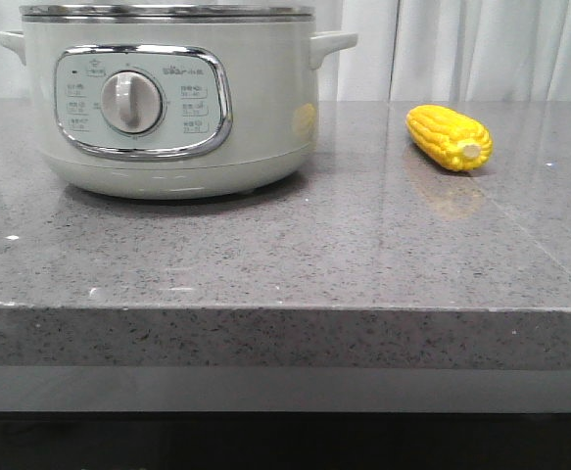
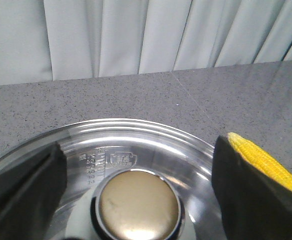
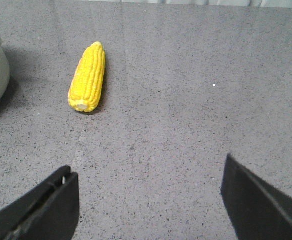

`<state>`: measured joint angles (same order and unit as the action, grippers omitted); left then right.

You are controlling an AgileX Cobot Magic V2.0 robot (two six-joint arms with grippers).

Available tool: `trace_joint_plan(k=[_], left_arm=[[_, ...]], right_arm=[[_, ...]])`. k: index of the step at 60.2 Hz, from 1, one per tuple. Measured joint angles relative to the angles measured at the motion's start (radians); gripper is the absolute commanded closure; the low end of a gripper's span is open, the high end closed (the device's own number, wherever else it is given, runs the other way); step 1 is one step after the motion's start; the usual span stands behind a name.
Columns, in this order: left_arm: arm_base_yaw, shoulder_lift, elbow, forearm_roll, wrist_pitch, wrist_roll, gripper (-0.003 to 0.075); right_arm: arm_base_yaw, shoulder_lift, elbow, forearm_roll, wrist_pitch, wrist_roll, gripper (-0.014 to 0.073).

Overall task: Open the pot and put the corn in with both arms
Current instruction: 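Grasp the lid knob with the left gripper and lift the lid, then lower the right gripper over the yellow corn cob and grasp it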

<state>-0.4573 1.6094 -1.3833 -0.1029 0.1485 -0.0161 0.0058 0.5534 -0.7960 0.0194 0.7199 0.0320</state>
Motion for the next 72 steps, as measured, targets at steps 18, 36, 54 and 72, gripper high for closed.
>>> trace_joint_plan(k=[18, 36, 54, 72], left_arm=[[0.0, 0.039, -0.002, 0.0, 0.008, 0.0, 0.0288], [0.002, 0.039, -0.003, 0.009, 0.005, 0.005, 0.0485], [0.002, 0.041, -0.062, 0.009, 0.055, 0.002, 0.0489], [0.002, -0.062, -0.239, 0.012, 0.249, 0.002, 0.0489]], right_arm=[[0.0, 0.0, 0.0, 0.0, 0.0, 0.0, 0.0001], [0.0, 0.0, 0.0, 0.0, 0.0, 0.0, 0.0001], [0.0, 0.0, 0.0, 0.0, 0.002, 0.0, 0.0001], [0.0, 0.0, 0.0, 0.002, 0.012, 0.0, 0.0001]])
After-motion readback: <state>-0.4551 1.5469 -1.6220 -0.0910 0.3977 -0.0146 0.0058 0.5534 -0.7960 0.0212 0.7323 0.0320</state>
